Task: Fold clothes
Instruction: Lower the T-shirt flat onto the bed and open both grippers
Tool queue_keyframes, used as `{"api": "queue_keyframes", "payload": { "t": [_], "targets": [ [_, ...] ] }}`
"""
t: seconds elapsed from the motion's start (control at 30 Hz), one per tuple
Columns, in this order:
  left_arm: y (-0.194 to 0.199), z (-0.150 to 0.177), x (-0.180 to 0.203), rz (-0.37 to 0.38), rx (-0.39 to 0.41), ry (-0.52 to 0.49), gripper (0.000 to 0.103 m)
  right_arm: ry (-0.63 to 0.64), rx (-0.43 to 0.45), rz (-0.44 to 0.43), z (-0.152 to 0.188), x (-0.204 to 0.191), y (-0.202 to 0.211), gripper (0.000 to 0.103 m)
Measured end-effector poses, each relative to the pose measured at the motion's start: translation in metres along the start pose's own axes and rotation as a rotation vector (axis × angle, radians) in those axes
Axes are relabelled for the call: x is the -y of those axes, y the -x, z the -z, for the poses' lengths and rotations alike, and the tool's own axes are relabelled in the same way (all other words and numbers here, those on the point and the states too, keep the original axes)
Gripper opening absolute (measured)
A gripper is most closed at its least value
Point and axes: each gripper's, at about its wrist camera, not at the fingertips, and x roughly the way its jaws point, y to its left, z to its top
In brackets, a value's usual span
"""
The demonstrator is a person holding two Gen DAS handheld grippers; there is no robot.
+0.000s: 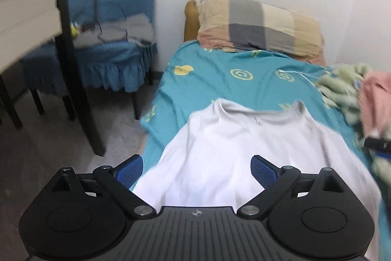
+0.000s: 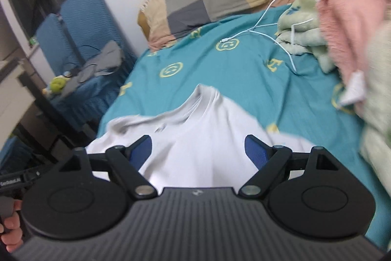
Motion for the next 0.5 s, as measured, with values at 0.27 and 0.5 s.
{"api": "queue_keyframes", "payload": {
  "t": [0.27,0.5],
  "targets": [
    [0.152,0.074,0.014,0.0,0.115,-0.033,0.099,0.117,0.085,-0.039,0.061,-0.025,0.151,0.084],
    [0.225,0.136,-0.002,0.048,0.115,0.073,0.099,0.072,0.127,-0.083,0.101,-0.023,0.226,0.084]
  ]
}}
